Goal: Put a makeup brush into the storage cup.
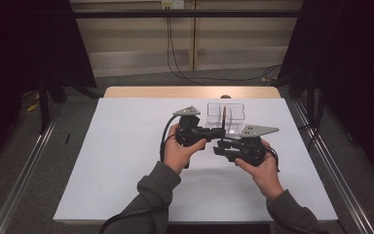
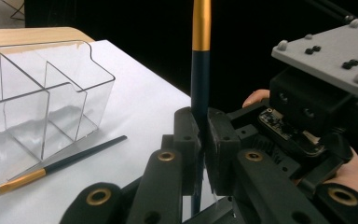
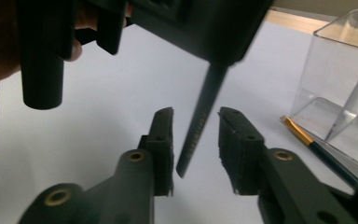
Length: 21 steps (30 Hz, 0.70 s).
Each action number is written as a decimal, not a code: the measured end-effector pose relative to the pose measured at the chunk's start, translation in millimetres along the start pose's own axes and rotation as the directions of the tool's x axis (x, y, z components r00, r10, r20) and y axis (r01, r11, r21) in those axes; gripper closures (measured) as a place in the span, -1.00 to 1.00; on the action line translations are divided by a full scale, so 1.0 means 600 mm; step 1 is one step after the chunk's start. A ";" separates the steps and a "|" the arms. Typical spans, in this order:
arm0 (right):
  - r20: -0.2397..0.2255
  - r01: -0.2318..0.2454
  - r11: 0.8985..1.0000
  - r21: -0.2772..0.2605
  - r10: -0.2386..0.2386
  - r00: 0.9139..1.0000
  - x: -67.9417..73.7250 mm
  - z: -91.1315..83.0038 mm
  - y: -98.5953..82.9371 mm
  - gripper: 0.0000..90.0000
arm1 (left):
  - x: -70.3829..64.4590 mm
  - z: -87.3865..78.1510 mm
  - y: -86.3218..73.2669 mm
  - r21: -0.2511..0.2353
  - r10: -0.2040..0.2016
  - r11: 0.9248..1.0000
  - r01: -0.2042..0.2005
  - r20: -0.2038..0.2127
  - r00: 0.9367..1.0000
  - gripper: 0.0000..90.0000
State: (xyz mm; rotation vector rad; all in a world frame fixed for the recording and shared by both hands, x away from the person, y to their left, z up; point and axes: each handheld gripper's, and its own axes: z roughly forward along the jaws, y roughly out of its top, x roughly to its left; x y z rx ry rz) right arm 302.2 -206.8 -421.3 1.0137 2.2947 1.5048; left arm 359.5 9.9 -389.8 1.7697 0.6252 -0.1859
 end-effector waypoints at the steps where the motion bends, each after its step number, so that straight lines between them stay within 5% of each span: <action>1: 0.002 -0.009 1.000 -0.001 0.009 1.000 -0.001 -0.001 -0.001 0.33 | 0.001 -0.001 0.000 -0.009 -0.006 1.000 0.006 0.002 1.000 0.87; 15: 0.025 -0.046 0.999 -0.024 0.047 0.999 -0.013 -0.020 0.003 -0.40 | 0.012 -0.024 -0.002 -0.021 0.008 1.000 -0.009 -0.043 0.999 0.87; 21: 0.001 -0.079 0.996 -0.029 0.079 0.997 -0.018 -0.023 0.005 -0.64 | 0.017 -0.029 -0.006 -0.012 0.007 1.000 -0.008 -0.054 0.999 0.87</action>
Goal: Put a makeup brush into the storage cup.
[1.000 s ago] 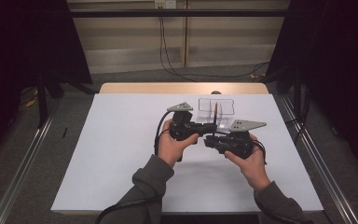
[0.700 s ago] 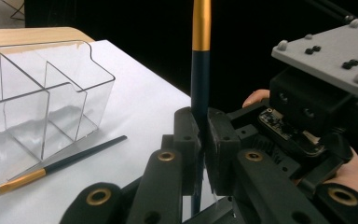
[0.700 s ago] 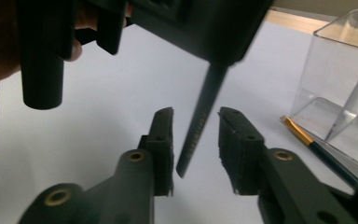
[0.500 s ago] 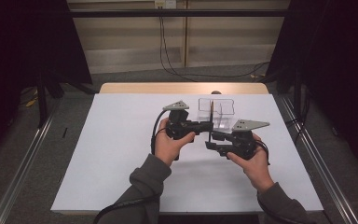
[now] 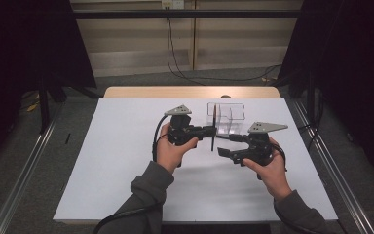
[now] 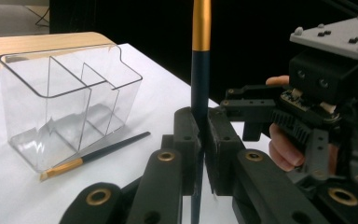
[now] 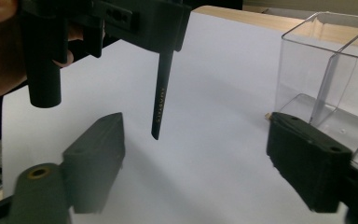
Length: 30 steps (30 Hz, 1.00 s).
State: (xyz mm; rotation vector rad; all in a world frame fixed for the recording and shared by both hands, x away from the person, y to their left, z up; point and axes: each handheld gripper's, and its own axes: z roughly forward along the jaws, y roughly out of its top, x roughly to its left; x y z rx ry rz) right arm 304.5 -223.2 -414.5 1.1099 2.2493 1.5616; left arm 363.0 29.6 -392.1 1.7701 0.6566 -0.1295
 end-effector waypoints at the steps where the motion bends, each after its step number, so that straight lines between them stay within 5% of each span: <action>1: -0.002 0.001 1.000 0.003 -0.001 1.000 -0.001 0.000 0.001 -0.67 | 0.000 0.000 -0.001 -0.001 -0.004 1.000 0.004 -0.002 1.000 0.87; 30: 0.027 -0.021 0.998 -0.056 0.023 0.999 -0.008 -0.020 0.040 -0.73 | 0.002 0.006 -0.028 0.008 0.000 1.000 0.000 -0.015 1.000 0.87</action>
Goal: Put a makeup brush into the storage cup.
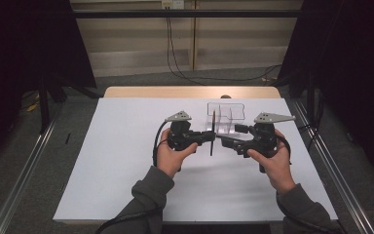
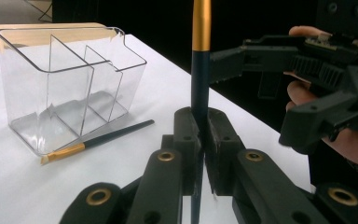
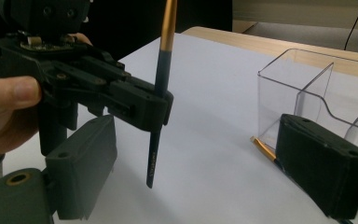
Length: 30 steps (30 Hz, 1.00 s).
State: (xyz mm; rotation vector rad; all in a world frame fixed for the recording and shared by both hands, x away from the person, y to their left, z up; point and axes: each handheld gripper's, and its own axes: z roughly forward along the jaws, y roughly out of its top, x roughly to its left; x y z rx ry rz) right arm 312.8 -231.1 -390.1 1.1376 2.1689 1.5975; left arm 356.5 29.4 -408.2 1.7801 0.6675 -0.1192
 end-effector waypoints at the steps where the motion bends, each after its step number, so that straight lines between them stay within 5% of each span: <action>1: 0.001 -0.001 1.000 -0.005 0.001 1.000 0.000 -0.001 0.002 -0.71 | 0.000 0.001 -0.001 0.000 0.000 1.000 0.000 0.001 1.000 0.87; 14: 0.005 -0.019 0.999 -0.035 0.019 1.000 0.004 0.007 0.024 -0.43 | -0.013 0.014 -0.006 0.003 0.025 1.000 -0.025 0.025 0.999 0.87; 30: -0.016 -0.068 0.996 -0.060 0.067 0.998 0.008 0.017 0.027 0.39 | -0.022 0.025 -0.014 -0.010 0.023 1.000 -0.022 0.036 0.999 0.87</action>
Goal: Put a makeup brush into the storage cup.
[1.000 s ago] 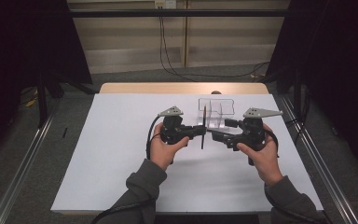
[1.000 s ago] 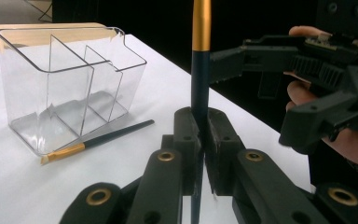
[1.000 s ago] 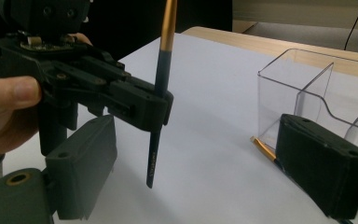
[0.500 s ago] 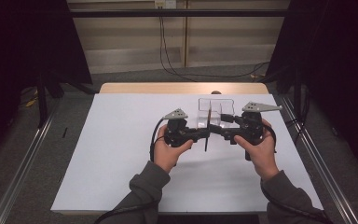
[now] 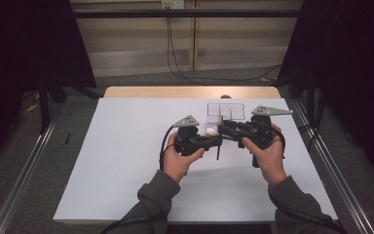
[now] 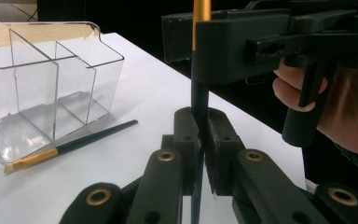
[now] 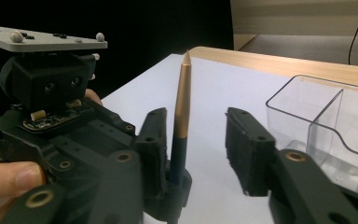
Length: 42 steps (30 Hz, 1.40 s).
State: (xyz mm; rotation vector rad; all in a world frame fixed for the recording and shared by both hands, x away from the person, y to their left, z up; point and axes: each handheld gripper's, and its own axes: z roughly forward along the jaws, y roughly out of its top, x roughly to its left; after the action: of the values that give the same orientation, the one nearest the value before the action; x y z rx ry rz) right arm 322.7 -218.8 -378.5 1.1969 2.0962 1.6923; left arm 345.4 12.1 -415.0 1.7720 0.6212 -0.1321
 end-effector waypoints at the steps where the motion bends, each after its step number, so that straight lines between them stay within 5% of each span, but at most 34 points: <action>1: 0.001 -0.004 1.000 -0.003 0.004 1.000 0.000 0.000 0.000 0.43 | 0.002 -0.001 0.000 0.010 0.009 1.000 -0.009 0.000 1.000 0.87; 14: -0.013 -0.005 1.000 -0.013 0.005 1.000 0.006 -0.002 -0.001 0.85 | -0.001 0.001 -0.004 -0.011 0.004 1.000 -0.004 -0.011 1.000 0.87; 23: -0.016 0.003 1.000 -0.014 -0.003 1.000 0.013 -0.008 0.006 0.88 | -0.005 -0.001 -0.001 -0.030 0.020 0.999 -0.020 -0.005 1.000 0.84; 42: -0.014 0.035 0.999 -0.034 -0.035 0.999 0.017 -0.012 0.008 0.88 | -0.005 -0.034 -0.007 -0.068 0.103 0.992 -0.107 -0.059 0.993 -0.21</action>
State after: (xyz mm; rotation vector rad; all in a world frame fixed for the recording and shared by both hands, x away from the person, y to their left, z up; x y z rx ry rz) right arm 313.7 -216.8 -368.7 1.1347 2.0765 1.7189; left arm 336.6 30.6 -411.4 1.7400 0.5642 0.0119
